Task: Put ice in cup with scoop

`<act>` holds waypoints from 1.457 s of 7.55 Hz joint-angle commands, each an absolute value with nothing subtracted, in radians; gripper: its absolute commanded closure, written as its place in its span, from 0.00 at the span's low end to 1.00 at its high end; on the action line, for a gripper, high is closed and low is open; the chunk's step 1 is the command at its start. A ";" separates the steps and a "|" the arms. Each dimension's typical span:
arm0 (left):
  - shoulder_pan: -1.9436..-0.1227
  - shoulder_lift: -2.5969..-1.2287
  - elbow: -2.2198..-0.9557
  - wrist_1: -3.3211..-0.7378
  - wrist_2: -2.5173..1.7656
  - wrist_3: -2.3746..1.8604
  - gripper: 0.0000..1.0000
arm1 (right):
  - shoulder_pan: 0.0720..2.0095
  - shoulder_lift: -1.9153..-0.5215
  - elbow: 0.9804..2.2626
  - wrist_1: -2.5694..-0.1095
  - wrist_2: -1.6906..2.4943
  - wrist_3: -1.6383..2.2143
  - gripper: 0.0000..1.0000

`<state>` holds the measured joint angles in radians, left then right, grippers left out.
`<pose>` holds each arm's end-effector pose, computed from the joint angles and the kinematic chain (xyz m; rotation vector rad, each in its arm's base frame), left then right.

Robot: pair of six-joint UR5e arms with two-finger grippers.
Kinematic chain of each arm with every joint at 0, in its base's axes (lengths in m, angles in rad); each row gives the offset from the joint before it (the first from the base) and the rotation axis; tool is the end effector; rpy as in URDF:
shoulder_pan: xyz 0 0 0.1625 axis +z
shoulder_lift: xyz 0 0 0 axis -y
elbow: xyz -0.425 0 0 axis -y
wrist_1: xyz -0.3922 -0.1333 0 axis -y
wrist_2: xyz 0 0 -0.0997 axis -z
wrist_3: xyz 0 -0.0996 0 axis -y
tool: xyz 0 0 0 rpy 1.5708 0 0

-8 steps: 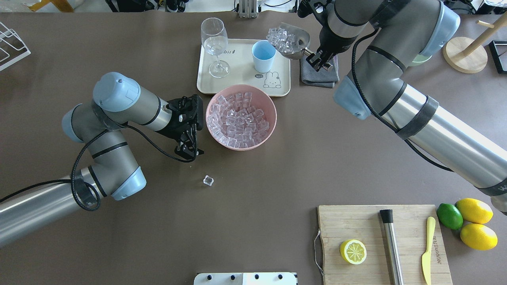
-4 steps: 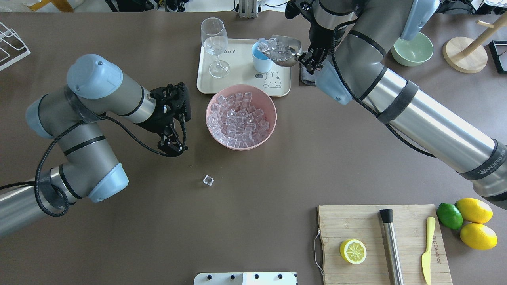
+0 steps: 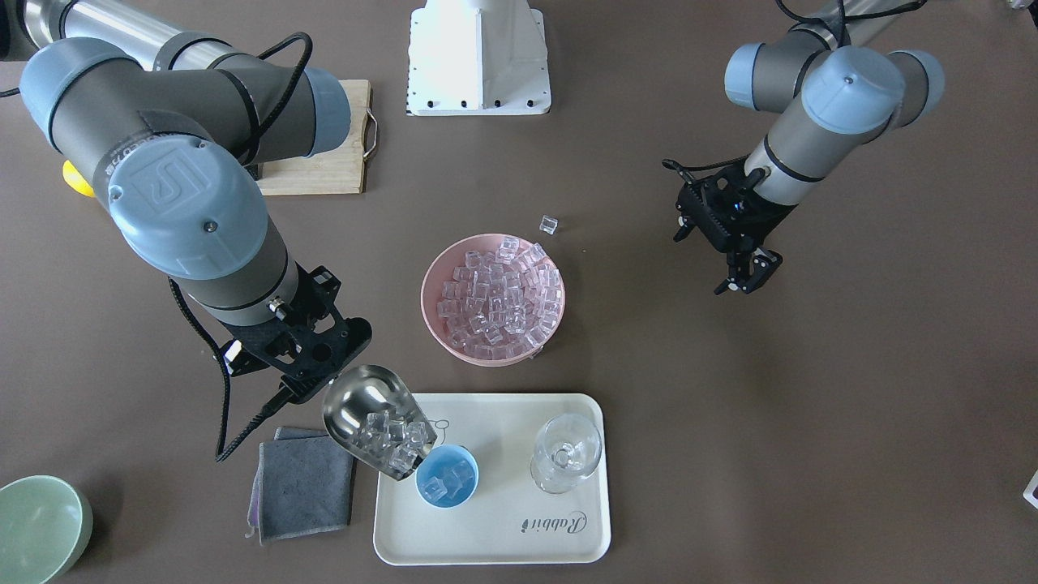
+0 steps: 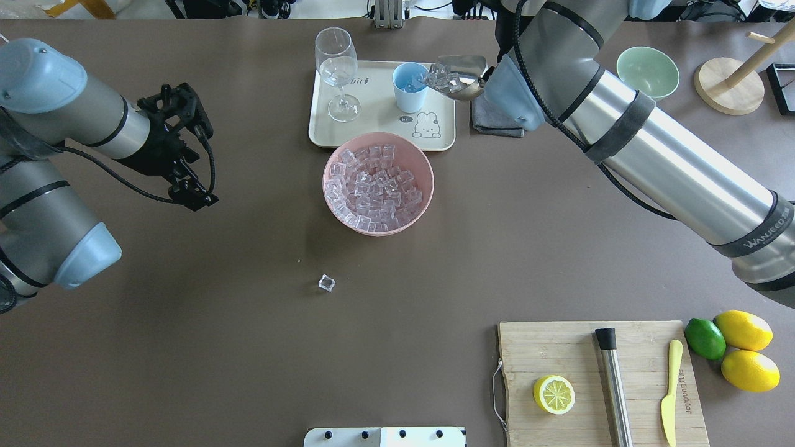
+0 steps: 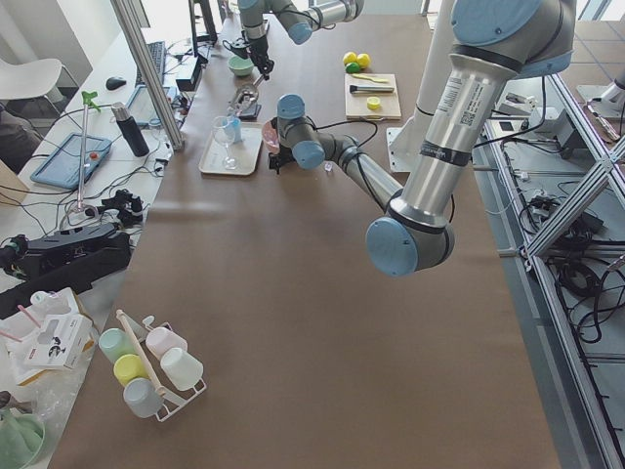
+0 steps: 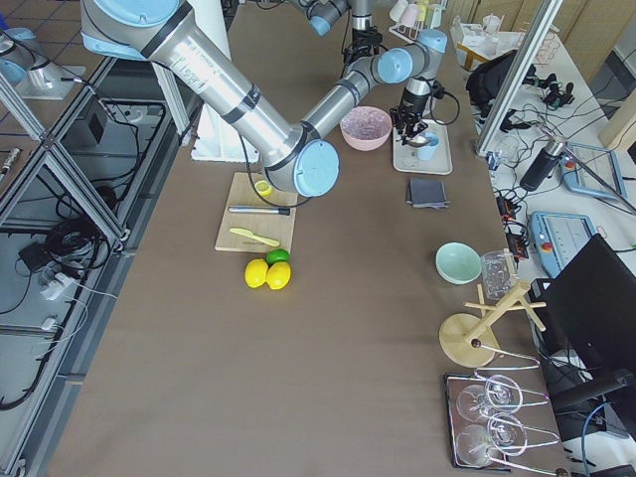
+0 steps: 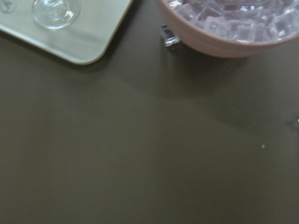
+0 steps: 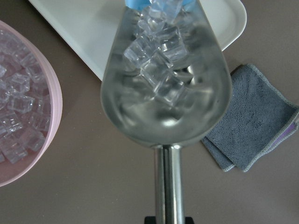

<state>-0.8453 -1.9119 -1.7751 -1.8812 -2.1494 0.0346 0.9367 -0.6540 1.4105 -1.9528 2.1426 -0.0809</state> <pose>0.3430 -0.5055 0.3389 0.6220 0.8231 0.9415 -0.3780 -0.6480 0.1933 0.2015 -0.6608 -0.7942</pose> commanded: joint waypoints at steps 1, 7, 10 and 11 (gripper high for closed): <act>-1.021 -1.829 -1.754 -1.861 -2.241 -0.178 0.01 | 0.954 -0.563 1.330 -2.035 2.131 -0.126 1.00; -1.348 -1.669 -1.648 -1.746 -2.347 -0.178 0.01 | 0.953 -0.555 1.375 -2.161 2.080 -0.198 1.00; -1.435 -1.650 -1.508 -1.769 -2.339 -0.060 0.01 | 1.086 -0.811 1.641 -2.177 2.182 -0.167 1.00; -1.478 -1.651 -1.491 -1.764 -2.338 -0.036 0.01 | 1.135 -0.909 1.719 -2.171 2.228 -0.037 1.00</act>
<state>-1.4007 -1.6489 -1.5497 -1.7649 -2.3407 -0.1012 1.0469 -0.7417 1.5755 -2.1741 2.1458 -0.1740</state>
